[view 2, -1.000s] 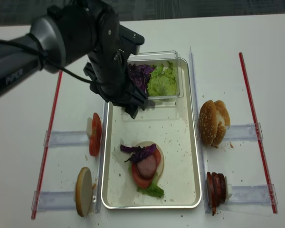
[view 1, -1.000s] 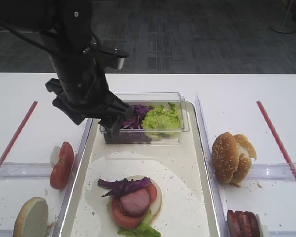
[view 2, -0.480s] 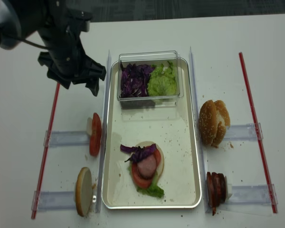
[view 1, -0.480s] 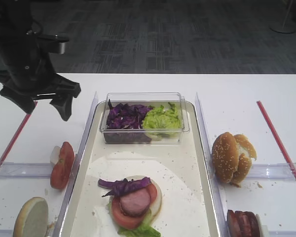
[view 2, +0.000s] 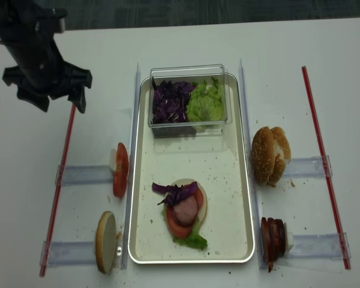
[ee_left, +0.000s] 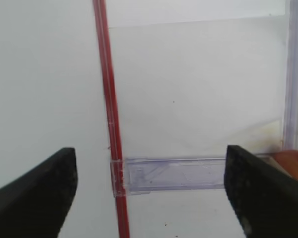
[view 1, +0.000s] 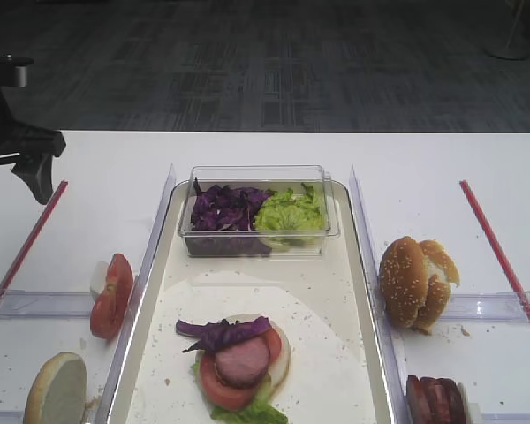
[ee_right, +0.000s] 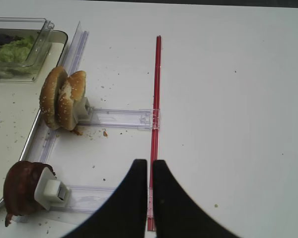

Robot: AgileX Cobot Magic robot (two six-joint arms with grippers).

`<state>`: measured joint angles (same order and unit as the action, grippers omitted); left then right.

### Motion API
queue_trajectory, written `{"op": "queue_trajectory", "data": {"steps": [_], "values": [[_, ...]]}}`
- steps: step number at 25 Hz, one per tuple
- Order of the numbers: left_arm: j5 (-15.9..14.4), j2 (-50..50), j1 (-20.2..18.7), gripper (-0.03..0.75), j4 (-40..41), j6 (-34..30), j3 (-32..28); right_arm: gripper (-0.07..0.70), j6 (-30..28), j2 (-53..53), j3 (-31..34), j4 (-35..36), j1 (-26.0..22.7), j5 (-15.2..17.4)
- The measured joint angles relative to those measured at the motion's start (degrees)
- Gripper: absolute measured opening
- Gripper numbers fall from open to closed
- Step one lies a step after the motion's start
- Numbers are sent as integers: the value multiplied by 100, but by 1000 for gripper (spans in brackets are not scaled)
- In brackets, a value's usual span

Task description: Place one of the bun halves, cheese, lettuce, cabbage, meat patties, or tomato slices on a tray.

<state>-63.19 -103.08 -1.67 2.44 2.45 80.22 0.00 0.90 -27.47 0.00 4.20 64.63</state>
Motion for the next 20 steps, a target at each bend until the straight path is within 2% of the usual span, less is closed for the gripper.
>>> {"op": "queue_trajectory", "data": {"steps": [6, 16, 17, 20], "values": [[-157, 0, 430, 550, 0, -32, 0, 679, 0, 0, 0, 0, 0, 0], [-437, 28, 484, 503, 0, -66, -12, 679, 0, 0, 0, 0, 0, 0], [-426, 94, 484, 503, 0, -66, -99, 679, 0, 0, 0, 0, 0, 0], [-142, 489, 484, 502, -12, -66, -626, 679, 0, 0, 0, 0, 0, 0]]}}
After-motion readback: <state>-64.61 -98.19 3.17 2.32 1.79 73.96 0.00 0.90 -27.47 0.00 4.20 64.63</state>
